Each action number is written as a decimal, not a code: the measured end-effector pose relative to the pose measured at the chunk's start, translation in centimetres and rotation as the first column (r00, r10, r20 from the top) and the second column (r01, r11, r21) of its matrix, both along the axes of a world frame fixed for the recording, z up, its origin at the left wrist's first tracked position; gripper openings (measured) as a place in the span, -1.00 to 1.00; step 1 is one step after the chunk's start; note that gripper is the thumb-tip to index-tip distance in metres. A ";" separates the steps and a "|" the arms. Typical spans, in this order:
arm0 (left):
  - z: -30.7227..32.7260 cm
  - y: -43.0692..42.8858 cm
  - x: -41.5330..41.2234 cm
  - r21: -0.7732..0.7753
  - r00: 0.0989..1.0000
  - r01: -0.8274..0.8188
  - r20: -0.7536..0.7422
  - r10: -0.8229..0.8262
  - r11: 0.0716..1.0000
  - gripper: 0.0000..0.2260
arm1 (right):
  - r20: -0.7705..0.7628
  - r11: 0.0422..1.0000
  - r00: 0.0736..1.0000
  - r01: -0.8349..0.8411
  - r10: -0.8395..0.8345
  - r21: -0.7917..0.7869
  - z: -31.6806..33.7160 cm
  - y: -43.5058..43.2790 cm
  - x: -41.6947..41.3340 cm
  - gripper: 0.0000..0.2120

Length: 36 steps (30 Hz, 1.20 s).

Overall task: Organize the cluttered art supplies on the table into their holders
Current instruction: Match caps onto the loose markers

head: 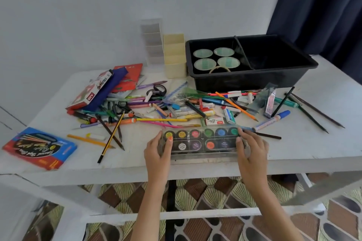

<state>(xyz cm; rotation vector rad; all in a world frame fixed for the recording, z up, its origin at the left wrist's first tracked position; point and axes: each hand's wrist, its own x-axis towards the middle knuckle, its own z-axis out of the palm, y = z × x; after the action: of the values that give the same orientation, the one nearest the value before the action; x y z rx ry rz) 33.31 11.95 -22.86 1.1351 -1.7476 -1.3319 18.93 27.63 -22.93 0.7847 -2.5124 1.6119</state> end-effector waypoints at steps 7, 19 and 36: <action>-0.1 0.8 1.0 0.194 0.983 0.011 -0.182 0.025 0.981 -0.38 | 0.363 0.963 0.930 0.149 -0.059 -0.223 -0.1 0.6 -0.4 -0.50; -0.5 0.8 1.6 0.062 0.992 0.114 -0.060 -0.110 0.992 -0.36 | 0.430 0.944 0.895 0.030 0.122 -0.330 -0.3 0.9 -0.8 -0.55; 0.4 4.0 1.3 -0.116 0.997 0.053 -0.050 -0.059 0.992 -0.12 | 0.328 0.916 0.858 -0.342 0.396 -0.211 -0.4 3.7 -1.0 -0.28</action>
<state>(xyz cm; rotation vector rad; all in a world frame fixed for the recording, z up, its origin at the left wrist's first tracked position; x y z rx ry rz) 34.65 15.91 -22.45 0.9849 -1.8046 -1.2664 17.97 31.38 -23.37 1.0961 -2.5443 2.2292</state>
